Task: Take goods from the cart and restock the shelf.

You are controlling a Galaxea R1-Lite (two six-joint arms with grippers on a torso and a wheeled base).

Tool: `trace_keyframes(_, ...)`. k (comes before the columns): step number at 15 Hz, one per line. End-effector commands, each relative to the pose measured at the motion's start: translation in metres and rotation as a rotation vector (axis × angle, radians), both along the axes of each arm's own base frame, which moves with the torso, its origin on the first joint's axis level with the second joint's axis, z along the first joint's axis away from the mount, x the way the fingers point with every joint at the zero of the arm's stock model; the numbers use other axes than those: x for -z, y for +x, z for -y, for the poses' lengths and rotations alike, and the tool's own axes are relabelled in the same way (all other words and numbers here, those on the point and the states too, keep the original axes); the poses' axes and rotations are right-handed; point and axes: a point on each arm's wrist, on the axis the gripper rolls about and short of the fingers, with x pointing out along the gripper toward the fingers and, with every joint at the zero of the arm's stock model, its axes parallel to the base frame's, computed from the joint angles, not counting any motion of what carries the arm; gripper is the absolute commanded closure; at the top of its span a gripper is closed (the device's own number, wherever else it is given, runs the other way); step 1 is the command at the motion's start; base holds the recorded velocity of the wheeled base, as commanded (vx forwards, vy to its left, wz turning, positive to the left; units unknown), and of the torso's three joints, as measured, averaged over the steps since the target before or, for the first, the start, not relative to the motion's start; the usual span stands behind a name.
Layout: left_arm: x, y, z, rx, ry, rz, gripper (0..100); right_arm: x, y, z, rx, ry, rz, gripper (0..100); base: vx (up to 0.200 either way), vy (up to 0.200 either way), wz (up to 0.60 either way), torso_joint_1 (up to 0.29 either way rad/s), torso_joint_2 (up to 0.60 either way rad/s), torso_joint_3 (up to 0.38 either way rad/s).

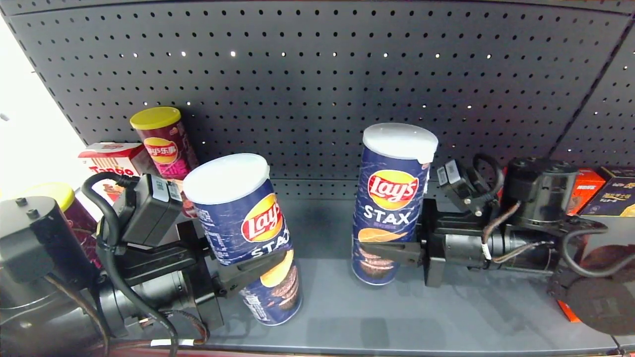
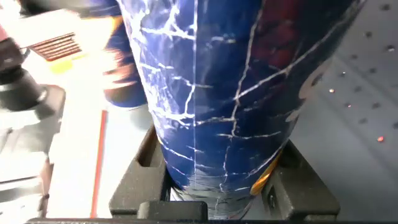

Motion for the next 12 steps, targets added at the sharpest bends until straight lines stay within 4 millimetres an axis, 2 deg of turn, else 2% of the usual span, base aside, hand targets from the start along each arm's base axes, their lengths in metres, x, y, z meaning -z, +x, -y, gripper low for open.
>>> trace_keyframes(1, -0.003, 0.002, 0.001, -0.002, -0.005, 0.010, 100, 0.007, -0.030, 0.005, -0.012, 0.016, 0.022, 100, 0.000, 0.000, 0.00, 0.000, 0.00, 0.000)
trace_keyframes(6, -0.005, 0.003, 0.001, -0.003, -0.010, 0.015, 100, 0.040, -0.039, 0.008, -0.025, -0.025, -0.033, 100, 0.000, 0.000, 0.00, 0.000, 0.00, 0.000)
trace_keyframes(12, -0.004, 0.003, 0.001, -0.003, -0.007, 0.010, 100, 0.056, -0.031, 0.005, -0.017, -0.049, -0.067, 100, 0.000, 0.000, 0.00, 0.000, 0.00, 0.000)
